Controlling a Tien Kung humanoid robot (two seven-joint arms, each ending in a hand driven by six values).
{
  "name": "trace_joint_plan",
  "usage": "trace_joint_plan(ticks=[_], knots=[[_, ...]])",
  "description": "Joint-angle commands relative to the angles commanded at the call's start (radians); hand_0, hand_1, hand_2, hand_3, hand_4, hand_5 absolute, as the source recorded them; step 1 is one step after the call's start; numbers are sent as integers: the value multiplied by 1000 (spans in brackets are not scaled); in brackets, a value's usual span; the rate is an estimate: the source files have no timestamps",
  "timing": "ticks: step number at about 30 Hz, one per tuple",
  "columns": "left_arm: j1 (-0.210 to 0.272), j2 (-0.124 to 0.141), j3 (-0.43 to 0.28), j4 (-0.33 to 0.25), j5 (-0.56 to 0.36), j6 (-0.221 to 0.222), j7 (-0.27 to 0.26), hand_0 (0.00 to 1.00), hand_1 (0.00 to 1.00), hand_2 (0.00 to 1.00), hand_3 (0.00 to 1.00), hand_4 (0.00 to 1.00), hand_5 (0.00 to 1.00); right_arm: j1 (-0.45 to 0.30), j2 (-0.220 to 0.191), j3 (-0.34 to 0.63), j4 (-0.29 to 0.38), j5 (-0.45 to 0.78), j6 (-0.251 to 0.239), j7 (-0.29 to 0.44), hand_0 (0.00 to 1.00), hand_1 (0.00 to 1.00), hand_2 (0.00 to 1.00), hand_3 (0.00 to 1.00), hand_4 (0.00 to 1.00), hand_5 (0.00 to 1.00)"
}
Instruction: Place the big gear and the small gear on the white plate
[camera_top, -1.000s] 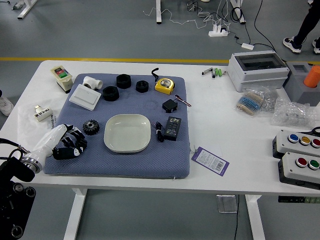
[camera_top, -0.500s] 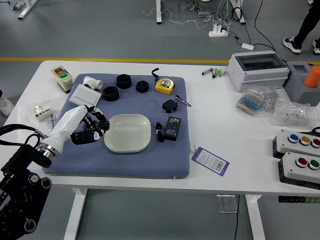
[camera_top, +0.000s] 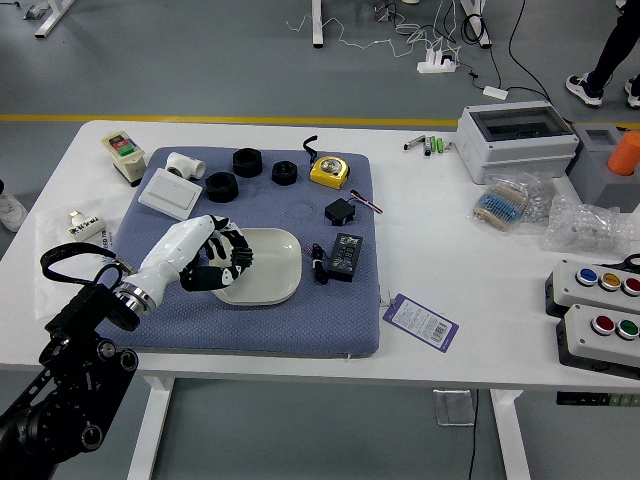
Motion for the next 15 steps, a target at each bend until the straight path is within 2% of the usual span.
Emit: trace_joint_plan(ticks=[2, 3, 9, 10, 12, 15], knots=[[-10, 0, -4, 23, 0, 3, 13, 678, 769, 848, 747, 879, 146, 0, 0, -1, 0, 1, 0, 0, 696, 715, 750, 575, 799, 684], [-14, 0, -6, 32, 0, 3, 22, 822, 895, 997, 838, 945, 207, 1, 0, -1, 0, 1, 0, 0, 696, 715, 750, 574, 799, 684], [-17, 0, -8, 26, 0, 11, 25, 822, 895, 997, 838, 945, 207, 1, -1, -1, 0, 0, 1, 0, 696, 715, 750, 574, 799, 684], [-17, 0, -7, 23, 0, 14, 21, 865, 929, 998, 866, 963, 222, 1, -1, -1, 0, -1, 1, 0, 695, 714, 750, 574, 799, 684], [-18, 0, -6, 19, 0, 18, 16, 865, 929, 998, 866, 963, 222, 2, -1, -1, 0, -2, 1, 0, 695, 714, 750, 574, 799, 684], [-12, 0, -28, -7, 0, 34, 6, 865, 929, 998, 866, 963, 222, 2, 0, 1, -1, -3, 2, 0, 695, 714, 750, 574, 799, 684]])
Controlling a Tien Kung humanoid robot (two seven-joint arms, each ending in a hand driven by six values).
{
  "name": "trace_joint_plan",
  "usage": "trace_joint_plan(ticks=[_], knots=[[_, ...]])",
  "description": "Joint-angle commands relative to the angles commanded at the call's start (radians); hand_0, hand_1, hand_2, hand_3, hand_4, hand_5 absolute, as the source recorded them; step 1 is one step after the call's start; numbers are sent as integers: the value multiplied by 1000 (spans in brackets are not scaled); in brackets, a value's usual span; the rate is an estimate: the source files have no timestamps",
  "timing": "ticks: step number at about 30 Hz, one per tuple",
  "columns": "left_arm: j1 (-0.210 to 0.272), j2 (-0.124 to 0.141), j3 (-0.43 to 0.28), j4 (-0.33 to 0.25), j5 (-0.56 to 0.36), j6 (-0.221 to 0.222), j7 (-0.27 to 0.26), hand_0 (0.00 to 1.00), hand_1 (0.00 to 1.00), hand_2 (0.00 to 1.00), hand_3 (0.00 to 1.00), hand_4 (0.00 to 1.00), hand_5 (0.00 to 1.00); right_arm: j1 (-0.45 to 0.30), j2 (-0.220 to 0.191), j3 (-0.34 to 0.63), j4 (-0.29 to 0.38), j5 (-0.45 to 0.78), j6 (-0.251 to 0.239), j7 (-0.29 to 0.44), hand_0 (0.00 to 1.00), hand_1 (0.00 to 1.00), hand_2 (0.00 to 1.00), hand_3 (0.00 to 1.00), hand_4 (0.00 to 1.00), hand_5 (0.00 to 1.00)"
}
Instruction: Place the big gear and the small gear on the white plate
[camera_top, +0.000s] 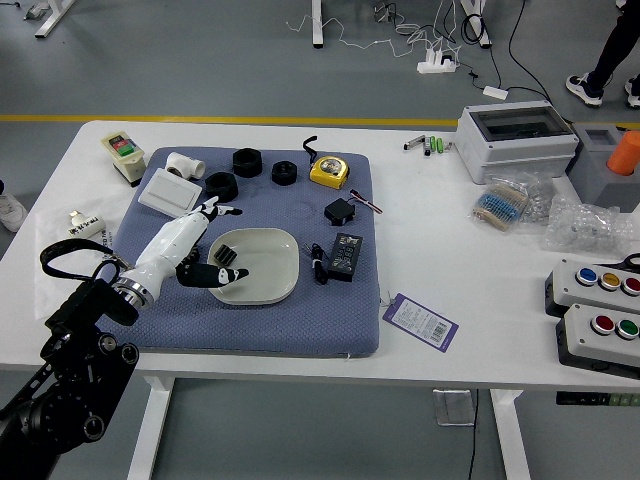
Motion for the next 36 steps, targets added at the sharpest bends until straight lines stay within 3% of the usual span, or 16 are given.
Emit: trace_joint_plan(ticks=[6, 7, 12, 13, 16, 19, 24, 36], knots=[[-7, 0, -35, -26, 0, -7, 2, 868, 930, 998, 863, 975, 248, 0, 0, 0, -1, 2, 1, 0, 696, 714, 749, 575, 799, 683], [-10, 0, -38, -25, 0, -9, 4, 814, 839, 899, 781, 748, 96, 0, 0, 0, -1, 2, 1, 0, 695, 713, 750, 574, 799, 683], [-49, 66, -43, 24, 0, -55, 26, 814, 839, 899, 781, 748, 96, -1, 0, -1, -1, 1, 3, -2, 695, 713, 750, 574, 799, 683], [-51, 70, -42, 27, 0, -60, 28, 772, 804, 861, 680, 669, 36, -1, 0, -1, -1, 1, 3, -2, 695, 713, 750, 574, 799, 682], [-52, 117, -31, 50, 0, -139, 51, 772, 804, 861, 680, 669, 36, -2, 0, 1, -1, 1, 2, -1, 695, 713, 750, 574, 799, 682], [-43, 137, -20, 54, 0, -185, 60, 780, 817, 878, 661, 703, 20, -3, 1, 2, -1, 3, 2, -1, 695, 714, 748, 574, 799, 683], [-43, 142, -8, 67, 0, -191, 61, 780, 817, 878, 661, 703, 20, -6, 3, -4, -1, 5, 3, -3, 695, 714, 748, 574, 799, 683], [-61, 134, 10, 127, 0, -148, 55, 776, 825, 886, 682, 740, 27, -13, 4, -8, 0, 9, 1, -2, 696, 715, 749, 575, 800, 683]])
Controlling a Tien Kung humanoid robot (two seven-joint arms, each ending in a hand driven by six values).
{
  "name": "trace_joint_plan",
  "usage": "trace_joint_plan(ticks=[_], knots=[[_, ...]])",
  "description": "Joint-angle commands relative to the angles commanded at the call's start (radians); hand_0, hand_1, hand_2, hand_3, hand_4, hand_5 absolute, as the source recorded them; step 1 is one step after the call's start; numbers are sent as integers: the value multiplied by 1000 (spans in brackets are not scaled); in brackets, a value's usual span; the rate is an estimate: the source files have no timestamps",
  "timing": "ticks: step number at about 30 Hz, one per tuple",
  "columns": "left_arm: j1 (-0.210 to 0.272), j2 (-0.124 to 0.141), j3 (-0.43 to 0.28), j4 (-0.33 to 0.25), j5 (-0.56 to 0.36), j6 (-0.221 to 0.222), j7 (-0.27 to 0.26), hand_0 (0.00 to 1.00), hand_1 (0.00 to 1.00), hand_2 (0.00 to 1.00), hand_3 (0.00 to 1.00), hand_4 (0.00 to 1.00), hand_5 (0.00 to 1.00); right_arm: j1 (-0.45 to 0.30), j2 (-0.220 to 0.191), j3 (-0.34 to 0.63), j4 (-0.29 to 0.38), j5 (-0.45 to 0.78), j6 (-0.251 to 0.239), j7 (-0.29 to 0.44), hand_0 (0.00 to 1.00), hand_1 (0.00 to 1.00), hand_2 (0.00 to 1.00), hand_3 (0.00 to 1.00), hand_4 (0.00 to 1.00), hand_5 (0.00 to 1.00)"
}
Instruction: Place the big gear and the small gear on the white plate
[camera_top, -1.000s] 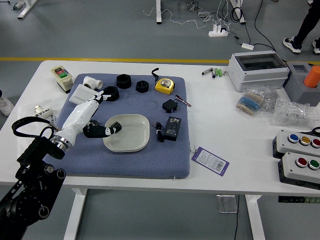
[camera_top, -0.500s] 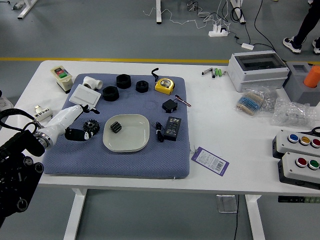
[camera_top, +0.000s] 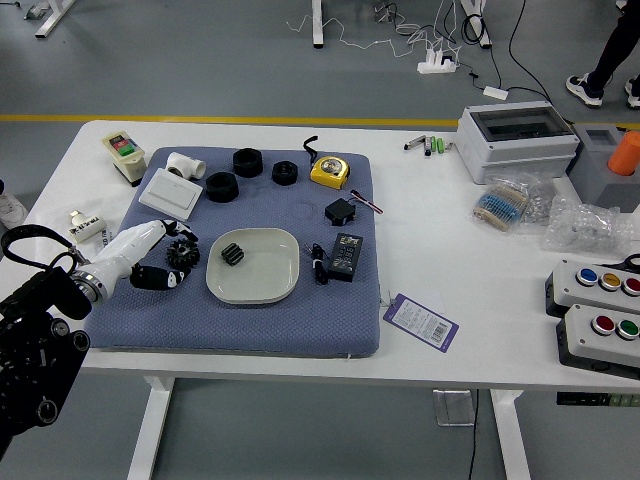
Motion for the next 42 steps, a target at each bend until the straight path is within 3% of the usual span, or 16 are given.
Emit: trace_joint_plan(ticks=[1, 6, 7, 12, 13, 24, 25, 30, 31, 42], knots=[[-5, -1, 5, 8, 0, 1, 0, 771, 828, 888, 718, 753, 24, 0, 0, 0, 0, 0, 0, 0, 696, 715, 749, 574, 800, 683], [-35, -11, 28, 53, 0, 17, 0, 771, 828, 888, 718, 753, 24, -1, 0, -2, 0, -1, 0, 0, 696, 715, 749, 574, 800, 683], [-38, -12, 30, 56, 0, 19, 0, 773, 834, 890, 773, 765, 27, -1, 0, -2, 0, -1, 0, 0, 696, 716, 749, 574, 800, 683], [-58, -20, 27, 93, 0, 23, 12, 773, 834, 890, 773, 765, 27, 0, 0, -1, 1, -1, -1, 1, 696, 716, 749, 574, 800, 683], [-59, -21, 26, 95, 0, 23, 13, 779, 848, 903, 827, 776, 34, 0, 0, -1, 1, -1, -1, 1, 696, 715, 748, 574, 800, 682], [-76, -28, 25, 133, 0, 22, 19, 737, 814, 880, 809, 767, 32, 3, -2, 7, 1, -2, -1, 0, 698, 715, 748, 574, 800, 683], [-77, -28, 24, 134, 0, 24, 20, 517, 689, 760, 734, 678, 12, 4, -2, 8, 1, -2, -1, 0, 696, 715, 748, 574, 800, 682], [-82, -27, 24, 140, 0, 35, 24, 517, 689, 760, 734, 678, 12, 6, -2, 9, 1, -3, -1, 0, 696, 715, 748, 574, 800, 682], [-83, -27, 26, 140, 0, 38, 26, 357, 424, 451, 573, 357, 2, 6, -2, 10, 1, -3, -1, 0, 697, 715, 748, 574, 799, 681], [-87, -19, 40, 142, 0, 27, 71, 346, 396, 421, 530, 329, 2, 7, -3, 11, 1, -4, -1, 0, 697, 714, 748, 574, 800, 681]])
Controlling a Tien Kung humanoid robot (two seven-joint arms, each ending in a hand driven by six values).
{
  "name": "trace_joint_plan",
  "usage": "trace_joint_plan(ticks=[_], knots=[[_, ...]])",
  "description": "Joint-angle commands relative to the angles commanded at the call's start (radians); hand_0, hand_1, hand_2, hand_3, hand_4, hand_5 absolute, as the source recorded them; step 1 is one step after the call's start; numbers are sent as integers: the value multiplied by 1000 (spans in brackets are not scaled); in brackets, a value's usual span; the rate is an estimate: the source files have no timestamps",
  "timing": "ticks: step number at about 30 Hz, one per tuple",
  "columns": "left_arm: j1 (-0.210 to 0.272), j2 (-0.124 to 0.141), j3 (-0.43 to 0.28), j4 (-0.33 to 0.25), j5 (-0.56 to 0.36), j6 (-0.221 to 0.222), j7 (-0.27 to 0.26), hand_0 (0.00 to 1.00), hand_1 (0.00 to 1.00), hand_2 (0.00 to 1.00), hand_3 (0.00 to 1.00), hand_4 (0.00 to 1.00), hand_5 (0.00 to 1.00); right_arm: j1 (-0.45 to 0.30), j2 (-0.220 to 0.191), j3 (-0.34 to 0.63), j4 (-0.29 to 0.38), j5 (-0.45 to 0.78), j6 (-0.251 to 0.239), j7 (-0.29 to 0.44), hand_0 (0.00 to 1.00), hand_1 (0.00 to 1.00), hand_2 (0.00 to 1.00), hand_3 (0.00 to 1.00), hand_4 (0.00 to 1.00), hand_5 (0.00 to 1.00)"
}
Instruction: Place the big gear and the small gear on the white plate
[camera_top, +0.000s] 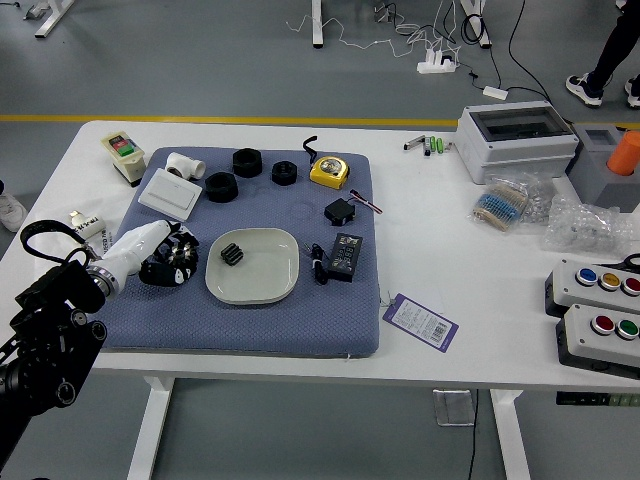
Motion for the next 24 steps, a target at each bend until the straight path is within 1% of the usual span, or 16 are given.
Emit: trace_joint_plan(ticks=[1, 6, 7, 12, 13, 18, 19, 22, 24], knots=[[0, 1, 1, -1, 0, -1, 1, 342, 366, 403, 508, 335, 2, 0, 0, 0, 0, 0, 0, 0, 697, 714, 747, 574, 800, 681], [-3, 3, 1, -7, 0, -2, 0, 342, 366, 403, 508, 335, 2, 1, 0, 1, 0, 0, 0, 0, 697, 714, 747, 574, 800, 681], [-4, 4, 0, -7, 0, -2, 0, 329, 318, 370, 486, 312, 2, 1, 0, 1, 0, 0, 0, 0, 697, 713, 747, 575, 800, 681], [-4, 10, 0, -17, 0, 4, -2, 329, 318, 370, 486, 312, 2, 1, 0, 0, 0, 1, 0, 0, 697, 713, 747, 575, 800, 681], [-5, 11, 0, -20, 0, 6, -3, 317, 285, 339, 470, 269, 2, 1, 0, 0, 0, 1, 0, 0, 697, 714, 748, 574, 800, 681], [-7, 18, 3, -53, 0, 7, -4, 317, 285, 339, 470, 269, 2, 1, 0, 0, 0, 2, 1, 0, 697, 714, 748, 574, 800, 681], [-7, 18, 3, -55, 0, 6, -4, 303, 285, 335, 450, 279, 2, 1, 0, 0, 0, 2, 1, 0, 698, 714, 748, 575, 800, 681], [-9, 23, 11, -99, 0, 3, -3, 303, 285, 335, 450, 279, 2, 1, -1, -1, 0, 0, 1, 0, 698, 714, 748, 575, 800, 681], [-10, 23, 13, -106, 0, 2, -3, 303, 285, 335, 450, 279, 2, 1, -1, -1, 0, 1, 1, 0, 698, 714, 748, 575, 800, 681]])
